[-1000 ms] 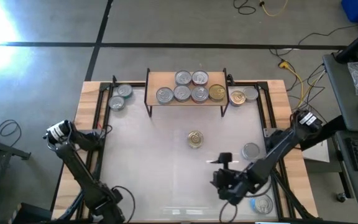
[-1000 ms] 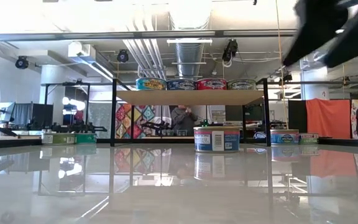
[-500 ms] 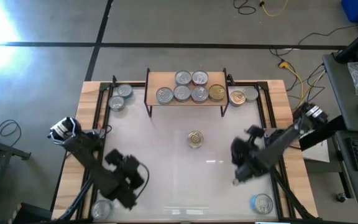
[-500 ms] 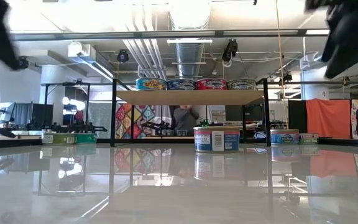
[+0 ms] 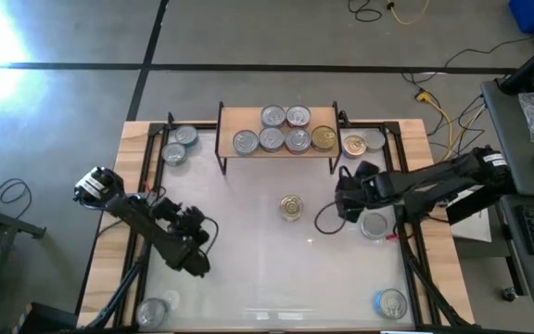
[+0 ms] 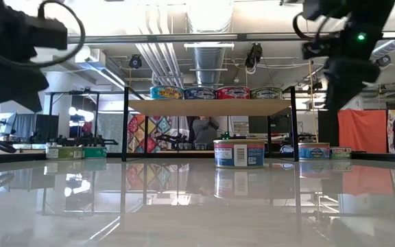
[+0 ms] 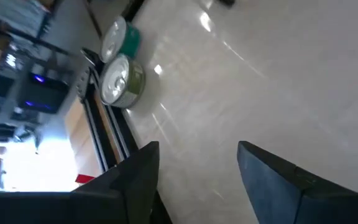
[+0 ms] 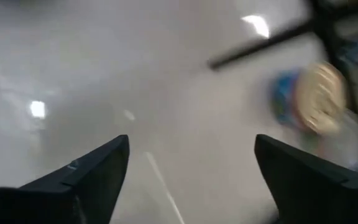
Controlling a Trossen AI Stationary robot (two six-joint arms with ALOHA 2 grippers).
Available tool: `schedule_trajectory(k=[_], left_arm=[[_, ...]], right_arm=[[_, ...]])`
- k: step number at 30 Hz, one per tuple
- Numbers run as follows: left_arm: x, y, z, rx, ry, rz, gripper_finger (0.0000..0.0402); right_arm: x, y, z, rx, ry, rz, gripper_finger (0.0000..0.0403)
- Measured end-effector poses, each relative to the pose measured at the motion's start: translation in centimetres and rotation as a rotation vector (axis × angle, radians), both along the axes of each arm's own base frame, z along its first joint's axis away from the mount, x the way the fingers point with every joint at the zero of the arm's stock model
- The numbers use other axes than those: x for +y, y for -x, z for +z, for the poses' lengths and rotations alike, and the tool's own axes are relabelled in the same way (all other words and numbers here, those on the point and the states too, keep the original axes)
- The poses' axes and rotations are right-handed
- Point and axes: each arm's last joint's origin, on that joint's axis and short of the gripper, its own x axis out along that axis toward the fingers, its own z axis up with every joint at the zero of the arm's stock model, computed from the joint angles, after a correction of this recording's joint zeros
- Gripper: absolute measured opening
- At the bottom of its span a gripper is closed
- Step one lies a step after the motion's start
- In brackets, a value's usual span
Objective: Stack canned seafood by type on shelf
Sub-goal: Put the bottom right yellow-blue tuna can on the shelf
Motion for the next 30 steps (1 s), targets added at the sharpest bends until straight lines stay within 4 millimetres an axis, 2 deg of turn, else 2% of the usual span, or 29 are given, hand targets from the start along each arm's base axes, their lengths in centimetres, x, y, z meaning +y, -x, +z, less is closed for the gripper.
schedule_trajectory(k=[5,8,12,16,23,26,30], left_arm=[[3.5,1.0,0.9,-0.022,0.086,0.038,0.017],[6.3,1.6,1.9,-0.036,0.14,0.112,0.0148],[10.4,2.5,3.2,-0.061,0.234,0.273,0.011],[14.0,3.3,4.2,-0.068,0.252,0.333,0.0066],[18.1,4.4,5.1,-0.056,0.241,0.314,0.0006],[20.0,4.3,5.2,-0.124,0.244,0.324,0.0001],[23.4,3.8,5.6,-0.364,0.31,0.271,0.0]], right_arm=[[0.8,-2.0,0.5,-0.16,-0.106,0.166,0.0285],[0.9,-2.6,0.7,-0.219,-0.118,0.188,0.0262],[0.9,-2.7,0.8,-0.239,-0.12,0.184,0.0236],[1.3,-2.7,0.8,-0.242,-0.124,0.195,0.0218],[1.5,-2.7,0.8,-0.246,-0.123,0.206,0.0206],[1.5,-2.8,1.1,-0.25,-0.097,0.225,0.0206],[1.3,-3.1,1.8,-0.264,-0.005,0.236,0.0205]])
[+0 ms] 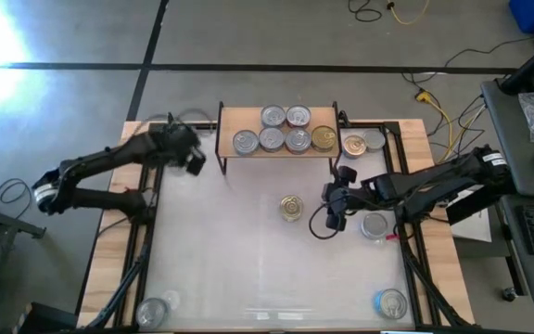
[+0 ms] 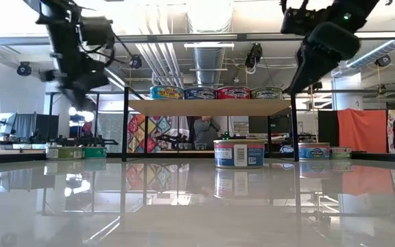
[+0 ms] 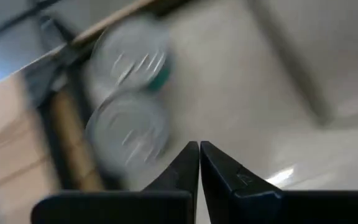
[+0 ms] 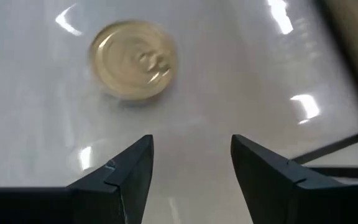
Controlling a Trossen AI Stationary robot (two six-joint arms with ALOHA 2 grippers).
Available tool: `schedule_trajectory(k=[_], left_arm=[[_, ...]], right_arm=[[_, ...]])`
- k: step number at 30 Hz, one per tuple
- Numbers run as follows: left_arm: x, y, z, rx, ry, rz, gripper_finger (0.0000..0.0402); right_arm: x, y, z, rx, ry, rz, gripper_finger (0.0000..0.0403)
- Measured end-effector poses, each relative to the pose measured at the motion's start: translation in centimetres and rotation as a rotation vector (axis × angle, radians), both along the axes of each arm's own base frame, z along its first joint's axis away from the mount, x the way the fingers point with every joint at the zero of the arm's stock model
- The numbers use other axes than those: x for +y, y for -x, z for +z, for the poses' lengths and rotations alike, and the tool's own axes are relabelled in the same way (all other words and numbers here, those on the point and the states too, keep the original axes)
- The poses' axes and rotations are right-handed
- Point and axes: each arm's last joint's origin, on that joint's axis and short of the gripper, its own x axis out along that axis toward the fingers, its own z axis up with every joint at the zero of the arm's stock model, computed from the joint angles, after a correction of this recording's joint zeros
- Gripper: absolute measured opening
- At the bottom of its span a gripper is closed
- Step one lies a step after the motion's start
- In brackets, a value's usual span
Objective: Stack canned seafood by type on shelf
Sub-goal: Put the bottom right yellow-blue tuna can on the shelf
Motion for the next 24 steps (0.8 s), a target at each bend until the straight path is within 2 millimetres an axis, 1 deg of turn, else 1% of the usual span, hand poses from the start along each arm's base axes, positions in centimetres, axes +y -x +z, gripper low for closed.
schedule_trajectory(k=[1,4,6,9,10,13,17,19,22,24], left_arm=[[0.9,0.1,0.2,-0.065,-0.007,0.005,0.0],[3.5,1.2,0.9,-0.207,-0.053,0.099,0.0],[4.8,2.0,1.0,-0.244,-0.083,0.179,0.0],[6.2,2.9,0.6,-0.286,-0.087,0.298,0.0],[6.6,3.0,0.5,-0.301,-0.091,0.325,0.0],[7.9,2.3,0.0,-0.365,-0.116,0.369,0.0],[9.6,1.6,-1.7,-0.405,-0.1,0.451,0.0],[10.4,1.6,-2.9,-0.41,-0.076,0.515,0.0],[11.2,1.6,-5.0,-0.407,-0.025,0.596,0.0],[11.6,1.5,-5.9,-0.425,-0.021,0.61,0.0]], right_arm=[[0.0,-0.1,0.2,-0.008,0.019,-0.005,0.0205],[0.0,-0.3,0.7,-0.024,0.023,-0.008,0.0205],[0.1,-0.3,0.9,-0.033,0.011,-0.01,0.0205],[0.2,-0.3,0.9,-0.028,-0.005,-0.001,0.0205],[0.2,-0.3,0.9,-0.025,-0.009,0.005,0.0205],[0.2,-0.3,0.9,-0.02,0.003,0.022,0.0205],[0.2,-0.2,0.9,-0.017,0.005,0.024,0.0205],[0.4,0.0,1.0,-0.017,0.003,0.028,0.0205],[1.0,0.8,1.8,-0.028,0.028,0.029,0.0205],[1.4,1.5,2.6,-0.037,0.048,0.015,0.0205]])
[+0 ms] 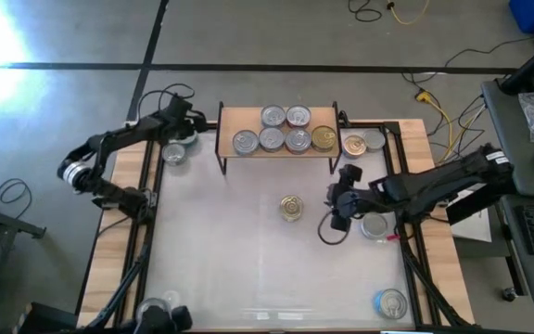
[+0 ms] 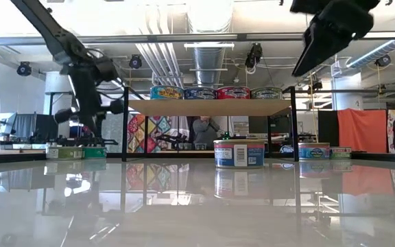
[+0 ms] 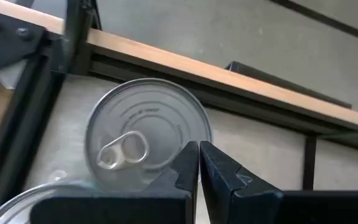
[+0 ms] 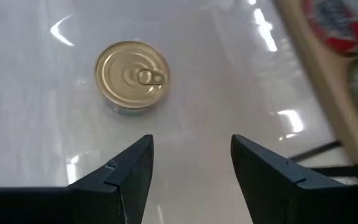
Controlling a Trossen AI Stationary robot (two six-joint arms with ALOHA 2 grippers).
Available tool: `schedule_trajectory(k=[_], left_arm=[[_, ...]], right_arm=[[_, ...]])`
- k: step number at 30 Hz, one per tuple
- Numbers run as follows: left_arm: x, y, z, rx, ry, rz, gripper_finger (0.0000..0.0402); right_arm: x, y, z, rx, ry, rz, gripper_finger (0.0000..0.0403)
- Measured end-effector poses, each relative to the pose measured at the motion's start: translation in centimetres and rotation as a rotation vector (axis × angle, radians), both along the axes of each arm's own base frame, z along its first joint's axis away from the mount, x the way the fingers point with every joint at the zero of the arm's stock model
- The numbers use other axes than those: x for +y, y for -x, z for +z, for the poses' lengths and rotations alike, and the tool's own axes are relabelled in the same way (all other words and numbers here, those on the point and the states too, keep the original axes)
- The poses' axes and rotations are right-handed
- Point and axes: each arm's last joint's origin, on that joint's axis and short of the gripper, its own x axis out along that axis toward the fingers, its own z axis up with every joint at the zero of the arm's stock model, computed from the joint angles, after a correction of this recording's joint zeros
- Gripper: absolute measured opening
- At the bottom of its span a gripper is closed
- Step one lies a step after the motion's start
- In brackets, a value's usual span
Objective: Stack canned seafood by type on shelf
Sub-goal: Put the bottom right yellow-blue tuna can on the shelf
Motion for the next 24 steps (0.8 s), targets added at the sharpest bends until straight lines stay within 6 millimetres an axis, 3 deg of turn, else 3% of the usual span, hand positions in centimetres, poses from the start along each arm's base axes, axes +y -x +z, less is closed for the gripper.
schedule_trajectory(k=[4,11,20,24], left_arm=[[0.4,-0.2,-1.4,0.003,0.018,0.014,0.0],[0.3,-0.4,-1.4,0.038,0.032,-0.027,0.0],[0.3,-0.2,-1.2,0.059,0.004,0.049,0.0],[-0.1,-0.5,-1.0,0.157,0.016,0.016,0.0]], right_arm=[[0.5,1.2,1.5,-0.038,0.006,-0.001,0.0205],[0.4,2.2,2.8,-0.109,-0.028,-0.01,0.0205],[0.5,2.3,2.9,-0.114,-0.056,-0.01,0.0205],[0.6,2.3,2.9,-0.113,-0.065,-0.007,0.0205]])
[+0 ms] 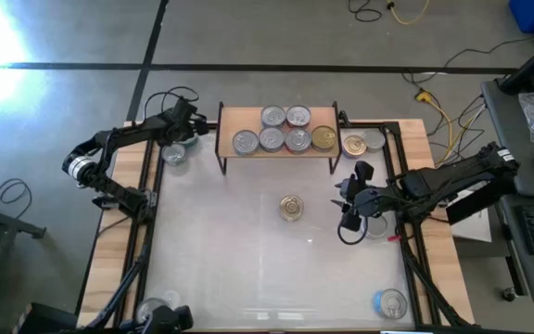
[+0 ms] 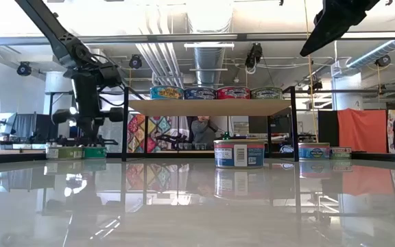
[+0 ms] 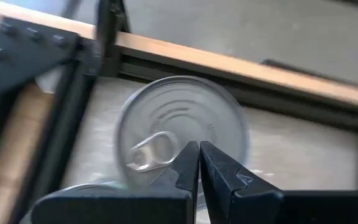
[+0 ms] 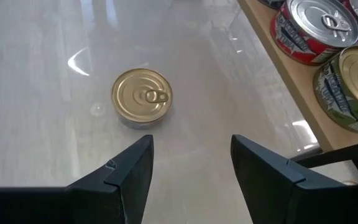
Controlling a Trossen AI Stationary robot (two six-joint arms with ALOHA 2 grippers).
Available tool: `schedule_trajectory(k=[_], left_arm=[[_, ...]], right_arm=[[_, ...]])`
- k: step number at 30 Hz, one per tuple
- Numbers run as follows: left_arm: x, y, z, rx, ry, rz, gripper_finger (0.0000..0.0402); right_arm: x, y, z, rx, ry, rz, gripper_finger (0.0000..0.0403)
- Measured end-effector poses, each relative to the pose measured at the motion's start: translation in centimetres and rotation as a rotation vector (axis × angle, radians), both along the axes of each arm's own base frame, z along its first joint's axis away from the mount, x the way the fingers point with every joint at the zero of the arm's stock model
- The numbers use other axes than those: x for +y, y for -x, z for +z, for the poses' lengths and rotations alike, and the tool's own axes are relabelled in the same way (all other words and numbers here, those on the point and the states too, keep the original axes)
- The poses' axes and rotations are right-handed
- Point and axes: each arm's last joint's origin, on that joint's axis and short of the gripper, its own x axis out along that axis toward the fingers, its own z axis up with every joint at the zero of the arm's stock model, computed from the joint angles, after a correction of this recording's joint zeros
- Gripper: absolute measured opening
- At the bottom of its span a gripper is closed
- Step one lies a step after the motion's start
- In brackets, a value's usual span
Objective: Stack canned seafood by type on shelf
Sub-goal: Put the bottom right yellow-blue tuna can on the shelf
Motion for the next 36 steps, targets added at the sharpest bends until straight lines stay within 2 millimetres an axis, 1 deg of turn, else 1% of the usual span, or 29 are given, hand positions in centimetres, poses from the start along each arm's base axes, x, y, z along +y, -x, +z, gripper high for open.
schedule_trajectory(k=[3,8,11,13,14,17,20,24,28,32,34,36], left_arm=[[-0.3,-0.2,0.2,0.071,0.014,-0.022,0.0],[-0.7,-0.2,0.0,0.076,0.061,-0.056,0.0],[-1.4,-0.6,0.2,0.083,0.083,-0.112,0.0],[-2.2,-1.2,1.1,0.081,0.056,-0.171,0.0],[-2.6,-1.4,1.7,0.077,0.034,-0.2,0.0],[-4.1,-1.8,3.6,0.075,-0.047,-0.255,0.0],[-5.1,-1.4,5.5,0.055,-0.123,-0.269,0.0],[-6.6,-0.5,7.2,0.031,-0.167,-0.284,0.0],[-8.7,-0.1,9.0,-0.005,-0.231,-0.353,0.0],[-12.0,-0.3,10.4,-0.1,-0.301,-0.511,0.0],[-14.0,-0.8,10.6,-0.143,-0.324,-0.623,0.0],[-16.1,-1.2,10.4,-0.18,-0.319,-0.73,0.0]], right_arm=[[0.0,0.0,0.0,0.006,0.001,0.003,0.0205],[0.0,0.2,-0.2,0.025,-0.009,0.009,0.0205],[0.1,0.9,-0.8,0.136,-0.132,0.016,0.0205],[0.6,1.3,-1.5,0.233,-0.253,0.019,0.0205],[1.2,1.4,-1.8,0.279,-0.321,0.023,0.0204],[4.4,1.6,-2.8,0.382,-0.466,0.048,0.0188],[8.2,2.0,-3.1,0.477,-0.5,0.012,0.0157],[13.4,2.8,-3.5,0.608,-0.549,-0.086,0.0104],[18.5,3.7,-4.0,0.707,-0.597,-0.167,0.0058],[22.1,4.4,-5.3,0.769,-0.6,-0.286,0.0033],[23.5,4.5,-6.4,0.79,-0.58,-0.34,0.0028],[24.4,4.4,-7.7,0.825,-0.558,-0.384,0.0027]])
